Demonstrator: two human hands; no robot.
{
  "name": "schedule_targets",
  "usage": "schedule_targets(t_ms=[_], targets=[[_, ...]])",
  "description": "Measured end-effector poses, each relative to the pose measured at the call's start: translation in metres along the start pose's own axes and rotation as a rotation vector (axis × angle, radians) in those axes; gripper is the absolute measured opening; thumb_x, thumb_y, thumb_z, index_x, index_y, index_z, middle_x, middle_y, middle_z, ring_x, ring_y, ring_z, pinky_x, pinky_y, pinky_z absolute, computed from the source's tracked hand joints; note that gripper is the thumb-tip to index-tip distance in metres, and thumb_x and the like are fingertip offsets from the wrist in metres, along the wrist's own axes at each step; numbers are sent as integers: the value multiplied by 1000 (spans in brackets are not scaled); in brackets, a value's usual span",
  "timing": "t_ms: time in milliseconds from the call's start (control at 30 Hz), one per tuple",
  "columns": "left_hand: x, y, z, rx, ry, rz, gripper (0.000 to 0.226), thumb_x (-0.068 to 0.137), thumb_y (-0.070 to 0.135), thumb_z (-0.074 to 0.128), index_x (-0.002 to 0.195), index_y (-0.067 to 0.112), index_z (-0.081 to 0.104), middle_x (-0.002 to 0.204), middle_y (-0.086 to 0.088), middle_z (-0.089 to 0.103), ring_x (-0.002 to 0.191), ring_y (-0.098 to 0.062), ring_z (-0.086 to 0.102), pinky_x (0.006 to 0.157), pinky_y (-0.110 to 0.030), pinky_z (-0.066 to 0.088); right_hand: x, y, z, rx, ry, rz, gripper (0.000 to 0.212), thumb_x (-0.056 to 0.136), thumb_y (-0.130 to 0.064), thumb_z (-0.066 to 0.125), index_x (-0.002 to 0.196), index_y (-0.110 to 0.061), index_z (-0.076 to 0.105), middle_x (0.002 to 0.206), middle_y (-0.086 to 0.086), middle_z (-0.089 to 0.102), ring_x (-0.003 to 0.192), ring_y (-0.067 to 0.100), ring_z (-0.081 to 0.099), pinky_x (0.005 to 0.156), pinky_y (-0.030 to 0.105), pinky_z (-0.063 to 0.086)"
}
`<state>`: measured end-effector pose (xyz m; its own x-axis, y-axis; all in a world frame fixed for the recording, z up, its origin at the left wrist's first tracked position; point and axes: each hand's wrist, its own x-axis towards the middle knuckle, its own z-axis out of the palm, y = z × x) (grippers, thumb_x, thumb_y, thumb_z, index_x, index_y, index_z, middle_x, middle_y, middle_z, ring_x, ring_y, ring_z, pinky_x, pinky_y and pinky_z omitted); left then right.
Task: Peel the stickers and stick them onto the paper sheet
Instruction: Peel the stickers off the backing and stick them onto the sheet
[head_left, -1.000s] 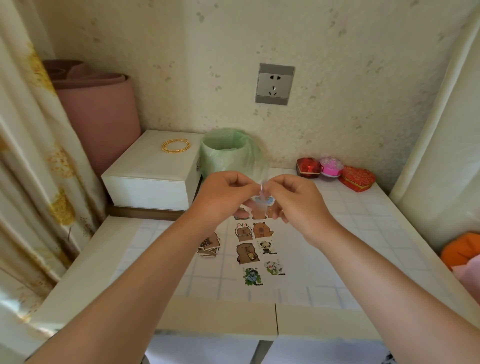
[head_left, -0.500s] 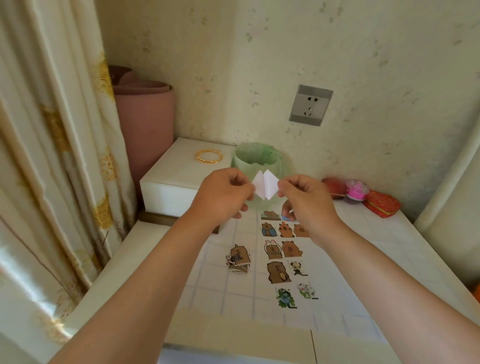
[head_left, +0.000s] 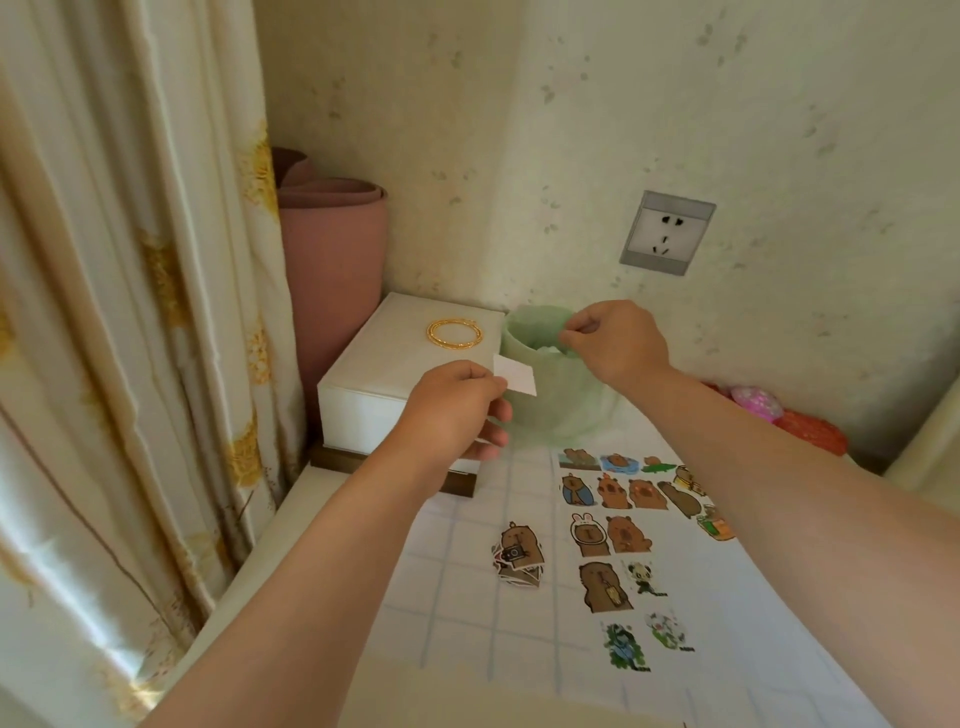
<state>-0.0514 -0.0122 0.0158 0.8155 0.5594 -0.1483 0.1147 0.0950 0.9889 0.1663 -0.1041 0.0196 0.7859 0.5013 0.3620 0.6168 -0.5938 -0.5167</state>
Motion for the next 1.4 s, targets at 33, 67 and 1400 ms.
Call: schedule_targets(t_ms=[33,67,1400], targets=[[0,0,1,-34,-18,-20,11,100,16,53,92,12,60,68,-2,62,52,-15,57,46,-23,49,-3,0,0,15,-3,-13,12,90,-30,70,97,-26,77,97,-8,73,87,9,65,78,28,52],[0,-1,3,-95,-48,-46,12,100,16,52,91,12,58,67,-2,60,51,-14,56,45,-22,47,-8,-2,-1,41,-3,-41,13,92,-27,68,100,-24,77,98,-8,72,84,4,63,78,26,50],[-28,-48,128,384,-256,19,26,98,25,54,88,4,68,67,-1,66,57,-19,59,53,-27,47,-158,89,-99,435,-407,272,4,85,-13,74,83,-15,76,63,-6,71,44,9,44,43,17,35]])
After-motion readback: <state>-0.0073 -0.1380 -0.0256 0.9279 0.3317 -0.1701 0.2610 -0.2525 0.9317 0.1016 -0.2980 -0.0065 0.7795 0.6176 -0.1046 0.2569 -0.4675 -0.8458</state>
